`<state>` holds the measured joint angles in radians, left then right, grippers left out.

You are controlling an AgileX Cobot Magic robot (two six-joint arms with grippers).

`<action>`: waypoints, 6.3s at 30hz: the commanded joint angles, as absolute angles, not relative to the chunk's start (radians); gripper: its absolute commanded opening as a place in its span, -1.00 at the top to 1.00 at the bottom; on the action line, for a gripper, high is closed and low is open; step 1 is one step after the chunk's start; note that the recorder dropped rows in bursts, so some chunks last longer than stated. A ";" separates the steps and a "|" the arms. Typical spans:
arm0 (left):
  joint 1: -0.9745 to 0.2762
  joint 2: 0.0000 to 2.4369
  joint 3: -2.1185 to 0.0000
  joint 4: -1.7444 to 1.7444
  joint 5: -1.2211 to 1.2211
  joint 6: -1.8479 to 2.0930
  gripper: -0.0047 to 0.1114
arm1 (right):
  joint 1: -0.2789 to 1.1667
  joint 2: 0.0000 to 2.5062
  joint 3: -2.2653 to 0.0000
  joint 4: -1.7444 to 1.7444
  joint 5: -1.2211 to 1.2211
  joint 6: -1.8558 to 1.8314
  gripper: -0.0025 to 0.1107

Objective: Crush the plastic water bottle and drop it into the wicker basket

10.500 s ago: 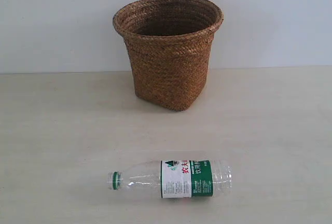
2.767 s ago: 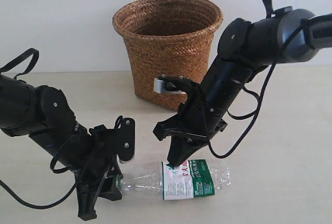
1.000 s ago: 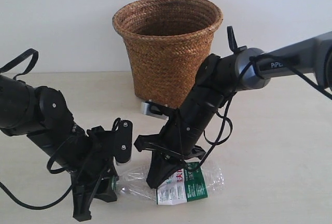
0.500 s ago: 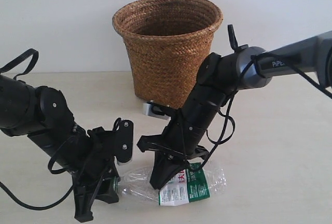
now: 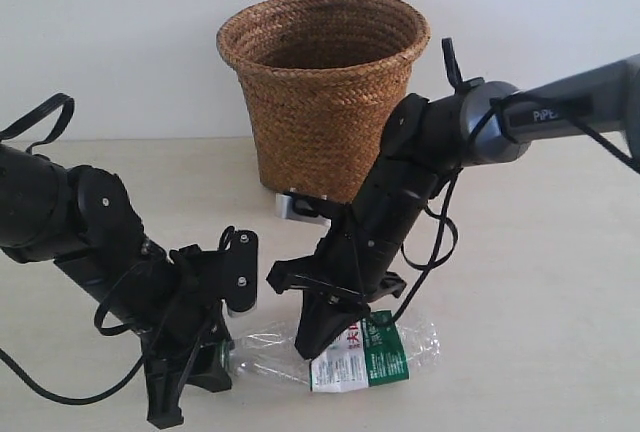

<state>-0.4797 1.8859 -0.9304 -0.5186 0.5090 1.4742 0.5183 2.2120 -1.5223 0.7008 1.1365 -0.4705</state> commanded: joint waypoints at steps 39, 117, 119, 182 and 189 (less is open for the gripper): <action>-0.439 1.665 -1.469 -0.233 0.462 1.349 0.84 | 0.061 1.606 -0.893 0.599 0.602 -0.729 0.96; -0.359 0.526 -0.607 0.159 0.643 0.014 0.84 | 0.079 0.414 -0.474 -0.025 0.407 -0.025 0.96; -0.359 0.468 -0.564 0.149 0.609 0.014 0.84 | 0.079 0.366 -0.444 -0.009 0.366 -0.025 0.96; -0.167 0.007 -0.015 0.008 0.198 0.022 0.84 | 0.079 0.044 -0.349 -0.035 0.296 -0.059 0.96; -0.079 0.000 0.000 0.008 0.218 -0.023 0.84 | 0.079 0.044 -0.349 -0.035 0.296 -0.059 0.96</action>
